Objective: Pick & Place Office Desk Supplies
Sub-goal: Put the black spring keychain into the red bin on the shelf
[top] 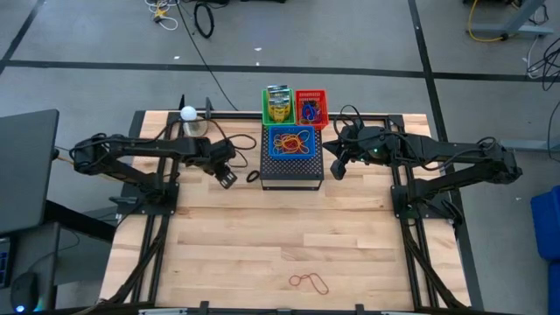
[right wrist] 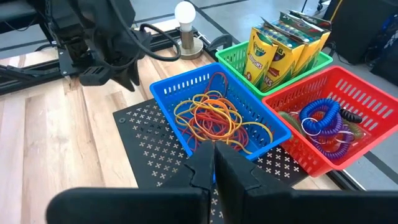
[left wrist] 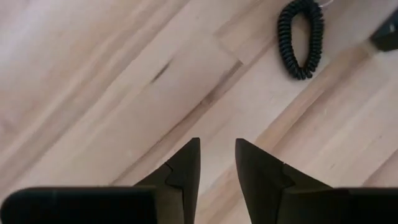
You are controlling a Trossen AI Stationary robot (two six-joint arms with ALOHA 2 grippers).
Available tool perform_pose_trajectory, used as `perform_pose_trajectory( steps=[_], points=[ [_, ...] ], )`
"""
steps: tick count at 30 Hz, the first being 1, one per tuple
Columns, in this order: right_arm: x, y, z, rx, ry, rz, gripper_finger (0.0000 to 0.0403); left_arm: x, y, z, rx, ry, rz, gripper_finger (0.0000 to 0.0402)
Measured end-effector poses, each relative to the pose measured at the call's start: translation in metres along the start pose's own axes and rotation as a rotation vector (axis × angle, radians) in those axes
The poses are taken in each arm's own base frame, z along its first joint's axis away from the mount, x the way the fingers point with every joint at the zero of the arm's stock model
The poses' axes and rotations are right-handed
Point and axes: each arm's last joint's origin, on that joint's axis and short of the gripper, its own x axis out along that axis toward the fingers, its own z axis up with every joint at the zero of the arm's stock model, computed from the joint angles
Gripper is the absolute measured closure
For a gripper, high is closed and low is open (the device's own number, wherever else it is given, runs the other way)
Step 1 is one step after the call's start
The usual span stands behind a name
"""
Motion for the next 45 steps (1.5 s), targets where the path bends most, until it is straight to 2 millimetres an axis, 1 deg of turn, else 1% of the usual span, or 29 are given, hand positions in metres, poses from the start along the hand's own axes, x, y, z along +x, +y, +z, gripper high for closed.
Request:
perform_pose_trajectory(
  steps=[5, 8, 11, 13, 16, 21, 24, 28, 33, 38, 45],
  points=[
    [0.000, 0.000, 0.000, 0.001, 0.000, 0.000, 0.0380, -0.004, 0.001, 0.000, 0.125, -0.003, -0.004, 0.0293],
    [0.000, 0.000, 0.000, 0.001, 0.000, 0.000, 0.0380, -0.002, 0.002, -0.005, 0.200, 0.004, -0.049, 0.0300],
    [0.000, 0.000, 0.000, 0.001, -0.001, 0.000, 0.0380, 0.003, 0.003, -0.010, 0.222, 0.015, -0.117, 0.0306],
    [0.000, 0.000, 0.000, 0.001, -0.001, 0.001, 0.0380, 0.006, 0.003, -0.012, 0.225, 0.010, -0.128, 0.0306],
    [0.000, 0.000, 0.000, 0.001, -0.001, 0.001, 0.0380, 0.008, 0.002, -0.010, 0.198, -0.038, -0.130, 0.0305],
    [0.000, 0.000, 0.000, 0.000, -0.001, 0.001, 0.0380, 0.006, -0.003, 0.001, 0.073, -0.119, -0.227, 0.0302],
    [0.000, 0.000, 0.000, -0.004, -0.001, 0.001, 0.0380, 0.006, -0.006, 0.004, 0.038, -0.165, -0.256, 0.0302],
    [0.000, 0.000, 0.000, -0.009, -0.001, 0.000, 0.0380, 0.014, -0.008, -0.005, 0.039, -0.235, -0.268, 0.0308],
    [0.000, 0.000, 0.000, -0.001, -0.001, 0.000, 0.0380, 0.026, -0.008, -0.018, -0.008, -0.295, -0.372, 0.0326],
    [0.000, 0.000, 0.000, 0.001, -0.001, 0.001, 0.0380, 0.024, -0.009, -0.015, -0.050, -0.346, -0.390, 0.0333],
    [0.000, 0.000, 0.000, -0.001, 0.000, -0.001, 0.0380, 0.024, -0.009, -0.014, -0.089, -0.350, -0.377, 0.0321]
  ],
)
